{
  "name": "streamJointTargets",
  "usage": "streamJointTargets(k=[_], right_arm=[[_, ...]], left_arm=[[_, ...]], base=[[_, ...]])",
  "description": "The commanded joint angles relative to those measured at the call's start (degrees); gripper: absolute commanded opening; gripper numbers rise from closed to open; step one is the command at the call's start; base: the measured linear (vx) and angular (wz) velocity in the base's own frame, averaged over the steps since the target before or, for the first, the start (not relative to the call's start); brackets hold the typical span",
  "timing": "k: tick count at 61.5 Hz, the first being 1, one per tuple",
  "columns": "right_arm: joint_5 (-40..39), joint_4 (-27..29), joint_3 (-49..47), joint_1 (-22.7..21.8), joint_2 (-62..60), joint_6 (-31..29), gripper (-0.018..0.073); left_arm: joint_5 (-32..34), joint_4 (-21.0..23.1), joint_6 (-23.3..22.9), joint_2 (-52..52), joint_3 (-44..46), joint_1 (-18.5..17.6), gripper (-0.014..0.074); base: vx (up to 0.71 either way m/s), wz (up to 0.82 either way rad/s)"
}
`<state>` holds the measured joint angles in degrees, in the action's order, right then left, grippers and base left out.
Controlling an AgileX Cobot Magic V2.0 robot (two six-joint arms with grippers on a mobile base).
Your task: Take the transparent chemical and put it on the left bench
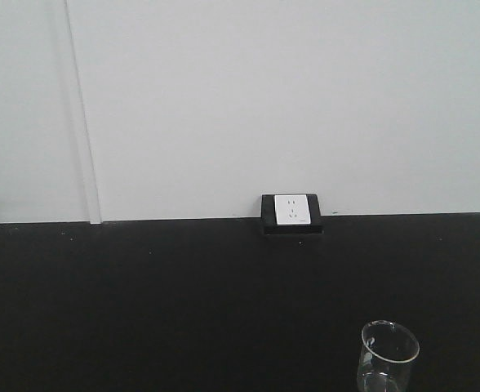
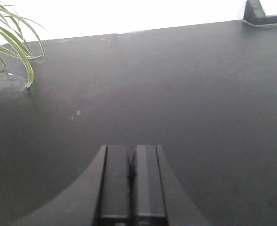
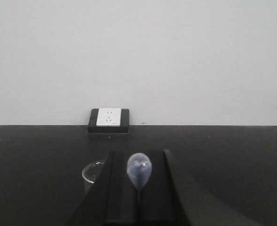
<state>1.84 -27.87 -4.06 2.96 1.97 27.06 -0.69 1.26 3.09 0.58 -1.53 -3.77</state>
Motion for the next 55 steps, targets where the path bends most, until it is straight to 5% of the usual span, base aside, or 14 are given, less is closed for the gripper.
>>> streamJointTargets(k=[1, 55], right_arm=[[-0.8, -0.1, -1.8, -0.1, -2.4, 0.2, 0.0], [-1.2, -0.1, -1.8, -0.1, -2.8, 0.2, 0.0]], left_arm=[[4.5, 0.0, -0.4, 1.1, -0.9, -0.1, -0.0003], [4.5, 0.0, -0.4, 1.1, -0.9, -0.1, -0.0003]], base=[[0.0, 0.0], [-0.01, 0.0]])
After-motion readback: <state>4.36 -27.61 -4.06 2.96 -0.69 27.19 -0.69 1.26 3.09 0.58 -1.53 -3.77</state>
